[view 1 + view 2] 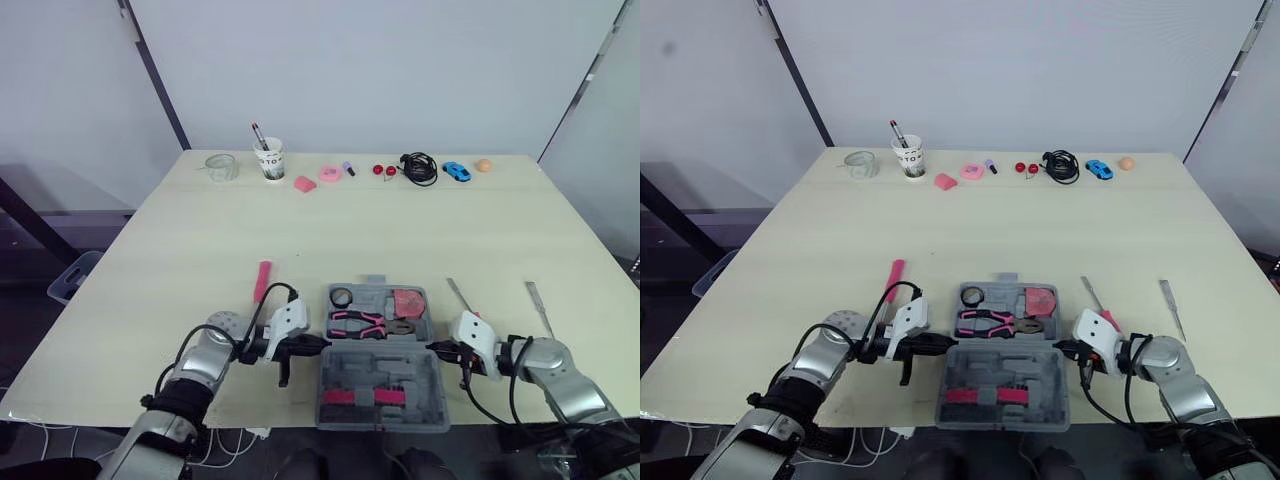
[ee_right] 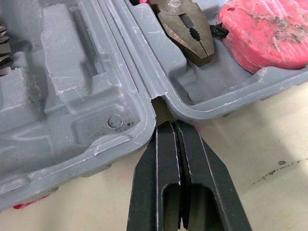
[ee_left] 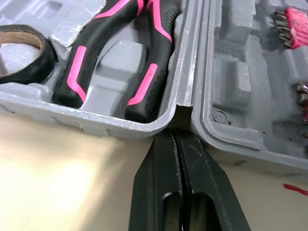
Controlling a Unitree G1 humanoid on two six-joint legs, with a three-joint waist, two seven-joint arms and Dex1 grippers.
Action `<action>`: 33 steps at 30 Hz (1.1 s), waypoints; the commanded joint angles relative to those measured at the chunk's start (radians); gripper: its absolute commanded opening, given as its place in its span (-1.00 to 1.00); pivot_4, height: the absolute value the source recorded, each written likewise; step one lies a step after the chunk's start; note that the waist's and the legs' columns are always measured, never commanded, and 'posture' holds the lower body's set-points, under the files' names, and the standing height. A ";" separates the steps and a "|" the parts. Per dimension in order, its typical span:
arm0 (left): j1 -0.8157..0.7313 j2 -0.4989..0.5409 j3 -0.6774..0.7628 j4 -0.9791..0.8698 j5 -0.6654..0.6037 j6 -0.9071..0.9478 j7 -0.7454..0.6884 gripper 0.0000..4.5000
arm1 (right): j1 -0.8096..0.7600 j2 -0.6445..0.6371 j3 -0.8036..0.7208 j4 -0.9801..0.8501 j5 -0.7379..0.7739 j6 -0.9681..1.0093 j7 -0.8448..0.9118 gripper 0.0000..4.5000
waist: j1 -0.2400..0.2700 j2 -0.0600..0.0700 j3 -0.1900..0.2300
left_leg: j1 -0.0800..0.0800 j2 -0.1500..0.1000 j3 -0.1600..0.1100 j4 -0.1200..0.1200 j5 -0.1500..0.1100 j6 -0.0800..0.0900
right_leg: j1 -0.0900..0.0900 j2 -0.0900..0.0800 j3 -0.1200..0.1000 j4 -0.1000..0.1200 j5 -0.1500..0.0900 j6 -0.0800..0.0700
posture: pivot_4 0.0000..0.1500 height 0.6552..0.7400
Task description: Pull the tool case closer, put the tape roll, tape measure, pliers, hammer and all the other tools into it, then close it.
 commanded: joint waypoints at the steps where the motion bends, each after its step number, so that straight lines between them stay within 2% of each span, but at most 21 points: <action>1: -0.029 -0.018 0.002 0.033 0.018 -0.026 0.039 -0.98 | -0.045 0.023 0.005 -0.030 0.018 -0.030 0.002 -1.00 | -0.003 0.000 0.000 | 0.000 0.000 0.000 0.000 0.000 0.000 | 0.000 0.000 0.000 0.000 0.000 0.000 | 1.00 1.00; 33: -0.110 -0.060 0.023 0.200 0.058 -0.091 0.087 -0.98 | -0.146 0.089 0.005 0.107 -0.042 -0.085 -0.050 -1.00 | -0.003 0.000 0.000 | 0.000 0.000 0.000 0.000 0.000 0.000 | 0.000 0.001 0.000 0.000 0.000 0.000 | 1.00 1.00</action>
